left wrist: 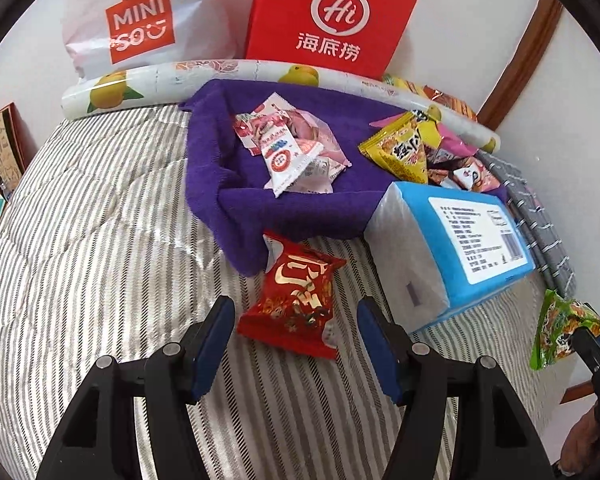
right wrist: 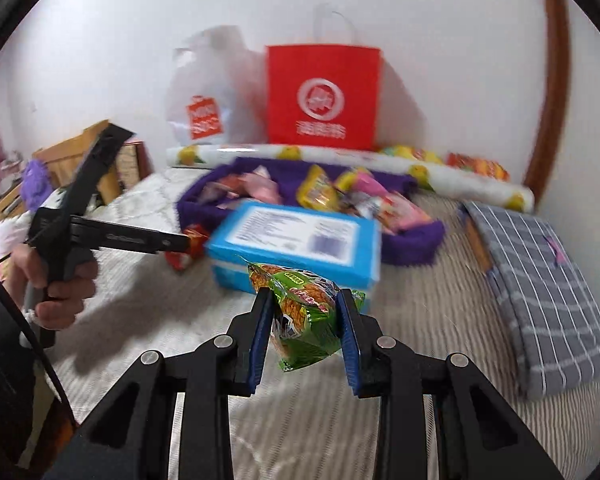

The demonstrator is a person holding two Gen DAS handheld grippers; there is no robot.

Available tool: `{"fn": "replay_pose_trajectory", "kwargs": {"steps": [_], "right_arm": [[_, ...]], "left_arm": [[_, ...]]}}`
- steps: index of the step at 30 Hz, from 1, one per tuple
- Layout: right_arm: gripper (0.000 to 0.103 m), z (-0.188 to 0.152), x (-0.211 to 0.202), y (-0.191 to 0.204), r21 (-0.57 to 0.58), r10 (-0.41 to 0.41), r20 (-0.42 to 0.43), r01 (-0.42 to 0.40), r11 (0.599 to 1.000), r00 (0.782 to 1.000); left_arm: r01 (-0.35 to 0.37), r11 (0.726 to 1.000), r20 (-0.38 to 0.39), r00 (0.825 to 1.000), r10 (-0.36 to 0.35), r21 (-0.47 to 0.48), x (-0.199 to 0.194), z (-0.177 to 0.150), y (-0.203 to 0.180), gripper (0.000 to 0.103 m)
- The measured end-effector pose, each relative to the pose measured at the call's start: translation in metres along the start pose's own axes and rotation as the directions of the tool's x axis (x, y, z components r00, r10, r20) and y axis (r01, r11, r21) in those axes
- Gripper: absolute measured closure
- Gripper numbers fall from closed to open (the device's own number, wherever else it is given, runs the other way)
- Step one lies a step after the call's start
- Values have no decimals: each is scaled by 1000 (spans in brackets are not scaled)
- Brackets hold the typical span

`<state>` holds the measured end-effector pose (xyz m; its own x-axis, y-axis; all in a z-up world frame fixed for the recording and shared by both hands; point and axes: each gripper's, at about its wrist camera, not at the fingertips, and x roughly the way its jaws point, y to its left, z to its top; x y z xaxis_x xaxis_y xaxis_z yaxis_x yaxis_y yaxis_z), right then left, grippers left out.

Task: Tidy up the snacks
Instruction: 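Grasp the green chip bag with the right tool while the left tool grasps the red packet, then carry the green chip bag and red packet over the purple towel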

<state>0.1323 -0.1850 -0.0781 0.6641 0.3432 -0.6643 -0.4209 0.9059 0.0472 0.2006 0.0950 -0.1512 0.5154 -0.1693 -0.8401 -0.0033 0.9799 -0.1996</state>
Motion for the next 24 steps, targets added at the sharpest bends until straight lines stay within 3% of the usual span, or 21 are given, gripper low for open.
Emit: {"fn": "replay_pose_trajectory", "kwargs": {"steps": [5,10,15,18,19,20,22,24], "right_arm": [[71,-9,12,-5,-16,-56,-26,55,998,998],[71,-11,24,5,-55,-33,-53,30,998,998],[70,-13,39,20,-121,-63,-72,54,991,995],[70,-13,47,26,-147,-66,-75,55,988,995],[70,-13,48,27,-148,-66,-74,54,987,995],[70,-13,50,27,-146,-64,-73,53,988,995],[67,-12,51,29,-143,-53,-73,42,989,996],[48,-12,52,30,-142,-45,-81,34,989,996]], "left_arm": [[-44,999,-4,999,44,29,11,2,-7,42],[-73,996,-4,997,73,45,20,3,-9,42],[-115,991,4,993,115,73,25,5,-16,42],[-178,977,24,984,176,121,27,3,-23,57],[-165,978,27,986,162,125,26,3,-24,65],[-161,979,27,987,159,123,24,3,-23,65],[-152,982,26,988,150,112,21,2,-20,66],[-143,984,27,990,141,102,16,1,-16,67]]}}
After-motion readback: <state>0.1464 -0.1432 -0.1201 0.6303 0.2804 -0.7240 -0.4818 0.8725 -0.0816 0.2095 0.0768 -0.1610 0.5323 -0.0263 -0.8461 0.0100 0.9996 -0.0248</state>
